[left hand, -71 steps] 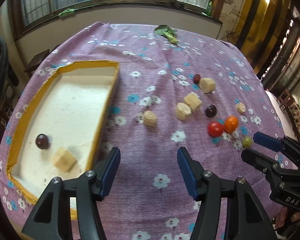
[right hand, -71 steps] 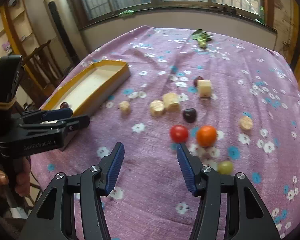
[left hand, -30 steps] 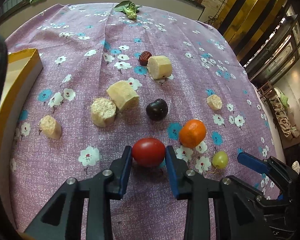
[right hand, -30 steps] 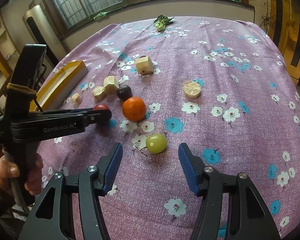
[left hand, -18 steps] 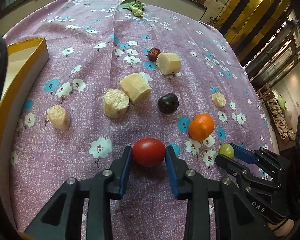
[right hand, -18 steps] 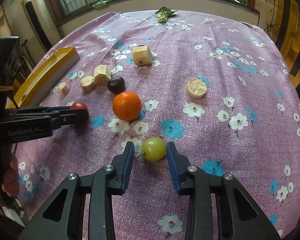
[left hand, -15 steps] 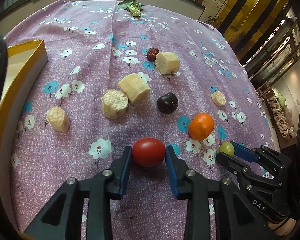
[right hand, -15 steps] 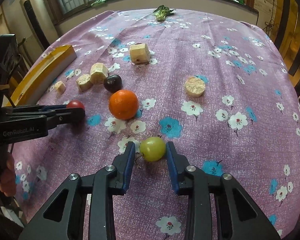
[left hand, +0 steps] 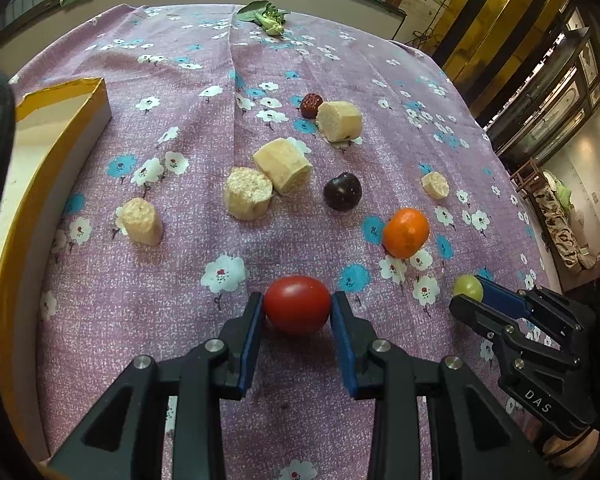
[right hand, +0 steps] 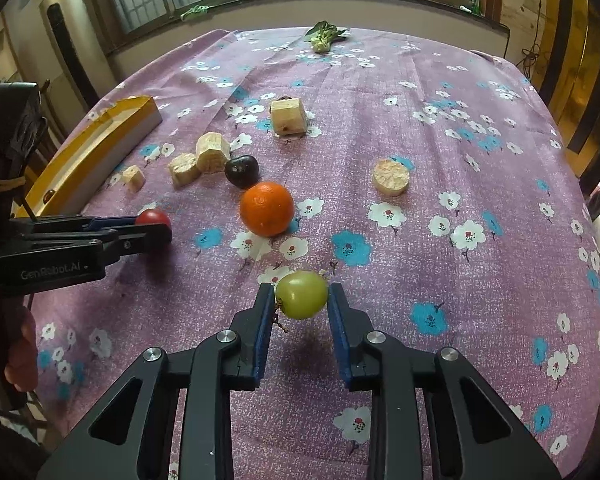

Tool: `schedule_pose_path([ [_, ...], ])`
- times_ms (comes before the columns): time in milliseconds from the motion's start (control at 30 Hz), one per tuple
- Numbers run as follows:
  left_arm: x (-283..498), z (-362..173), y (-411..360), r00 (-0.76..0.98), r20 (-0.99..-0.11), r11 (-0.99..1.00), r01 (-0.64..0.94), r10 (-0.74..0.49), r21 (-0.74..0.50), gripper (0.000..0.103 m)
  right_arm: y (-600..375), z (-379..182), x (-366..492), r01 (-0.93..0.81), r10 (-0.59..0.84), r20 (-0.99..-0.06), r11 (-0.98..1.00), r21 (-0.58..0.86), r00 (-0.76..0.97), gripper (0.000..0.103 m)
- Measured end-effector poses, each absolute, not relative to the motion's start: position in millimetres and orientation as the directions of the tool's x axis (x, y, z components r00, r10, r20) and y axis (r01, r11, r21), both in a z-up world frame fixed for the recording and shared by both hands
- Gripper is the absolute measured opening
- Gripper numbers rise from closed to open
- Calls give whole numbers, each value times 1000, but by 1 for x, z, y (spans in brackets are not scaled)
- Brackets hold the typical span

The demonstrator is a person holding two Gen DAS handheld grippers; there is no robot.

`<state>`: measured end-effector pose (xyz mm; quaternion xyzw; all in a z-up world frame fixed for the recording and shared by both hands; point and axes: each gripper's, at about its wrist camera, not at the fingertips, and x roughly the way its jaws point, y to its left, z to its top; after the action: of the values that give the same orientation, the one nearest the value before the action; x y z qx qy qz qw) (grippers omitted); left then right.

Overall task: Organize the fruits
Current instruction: 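Grasp the red tomato with the left tool while the right tool grasps the green grape, then carry the tomato and grape into the white tray and open both tools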

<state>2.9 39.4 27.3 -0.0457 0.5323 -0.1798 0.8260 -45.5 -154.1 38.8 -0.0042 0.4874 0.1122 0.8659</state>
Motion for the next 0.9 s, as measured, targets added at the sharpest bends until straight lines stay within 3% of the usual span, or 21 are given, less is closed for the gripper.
schedule_pose_path([
  [467, -18, 40, 66, 416, -867, 954, 232, -275, -191, 36, -111, 47, -45, -252, 208, -843, 963, 90, 496, 26],
  [900, -24, 64, 110, 467, -843, 960, 202, -268, -193, 36, -60, 62, -31, -322, 254, -829, 942, 96, 498, 26],
])
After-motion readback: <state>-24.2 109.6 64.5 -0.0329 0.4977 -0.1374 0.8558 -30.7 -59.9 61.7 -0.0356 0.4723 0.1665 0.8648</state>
